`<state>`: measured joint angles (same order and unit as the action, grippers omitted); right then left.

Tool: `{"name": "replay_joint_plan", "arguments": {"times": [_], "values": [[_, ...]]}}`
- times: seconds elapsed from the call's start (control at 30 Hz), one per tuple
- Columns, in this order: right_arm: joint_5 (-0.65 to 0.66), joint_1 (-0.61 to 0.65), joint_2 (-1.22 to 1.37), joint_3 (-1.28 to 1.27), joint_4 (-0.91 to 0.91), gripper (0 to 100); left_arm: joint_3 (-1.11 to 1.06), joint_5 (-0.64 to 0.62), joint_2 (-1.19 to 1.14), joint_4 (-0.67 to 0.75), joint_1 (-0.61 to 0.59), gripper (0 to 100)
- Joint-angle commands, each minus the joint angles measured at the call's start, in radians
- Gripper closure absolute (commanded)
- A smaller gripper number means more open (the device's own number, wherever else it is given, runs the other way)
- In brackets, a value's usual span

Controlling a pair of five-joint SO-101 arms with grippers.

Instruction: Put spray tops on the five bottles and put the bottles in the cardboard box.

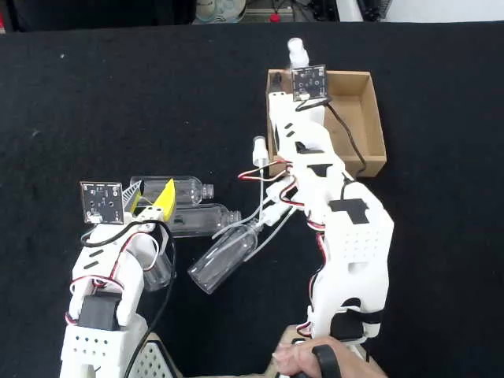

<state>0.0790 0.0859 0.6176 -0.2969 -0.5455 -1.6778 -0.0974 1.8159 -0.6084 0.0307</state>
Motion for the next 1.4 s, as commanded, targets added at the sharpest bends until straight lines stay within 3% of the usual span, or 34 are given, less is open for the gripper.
{"name": "replay_joint_plan", "arguments": {"times": [0.0,1.37], "values": [[0.003,0.018,-0.013,0.041,0.002,68.6,-0.022,0.000,0.008,0.023,0.005,81],[0.002,0.058,-0.013,0.045,0.002,68.6,-0.022,0.000,0.008,0.025,0.004,81]]}}
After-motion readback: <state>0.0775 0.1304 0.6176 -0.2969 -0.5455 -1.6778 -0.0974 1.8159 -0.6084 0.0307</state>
